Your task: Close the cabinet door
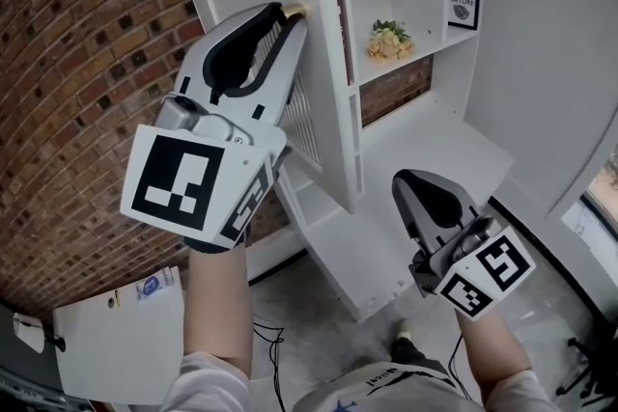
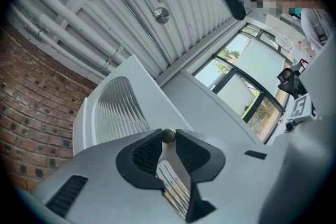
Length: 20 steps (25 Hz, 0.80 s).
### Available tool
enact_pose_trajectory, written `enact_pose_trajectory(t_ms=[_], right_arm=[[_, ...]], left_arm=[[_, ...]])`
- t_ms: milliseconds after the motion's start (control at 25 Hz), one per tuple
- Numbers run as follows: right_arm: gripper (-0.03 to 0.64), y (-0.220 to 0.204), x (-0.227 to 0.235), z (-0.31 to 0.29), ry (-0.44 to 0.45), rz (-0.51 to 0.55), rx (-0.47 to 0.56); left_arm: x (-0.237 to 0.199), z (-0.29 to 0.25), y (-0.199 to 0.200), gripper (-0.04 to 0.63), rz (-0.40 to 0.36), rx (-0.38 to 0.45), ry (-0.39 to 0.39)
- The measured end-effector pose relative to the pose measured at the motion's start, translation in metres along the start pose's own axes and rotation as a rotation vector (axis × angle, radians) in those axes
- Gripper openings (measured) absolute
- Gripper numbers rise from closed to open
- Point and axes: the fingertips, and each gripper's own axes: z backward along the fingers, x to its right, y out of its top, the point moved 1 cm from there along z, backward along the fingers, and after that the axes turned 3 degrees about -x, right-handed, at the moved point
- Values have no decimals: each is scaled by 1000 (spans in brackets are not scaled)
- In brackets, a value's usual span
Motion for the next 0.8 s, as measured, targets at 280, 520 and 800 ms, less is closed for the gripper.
enact_pose_trajectory(t_ms=[280,520,800], right_arm=[[20,3,10,3,-37,7,1],[20,-1,23,4,-60,1,6],[20,-5,53,-11,-52,-27,24]], left_arm=[[6,-17,-4,87,50,6,0],[13,-35,-8,86,59,19,0],[21,-59,-15,83,43,27,1]])
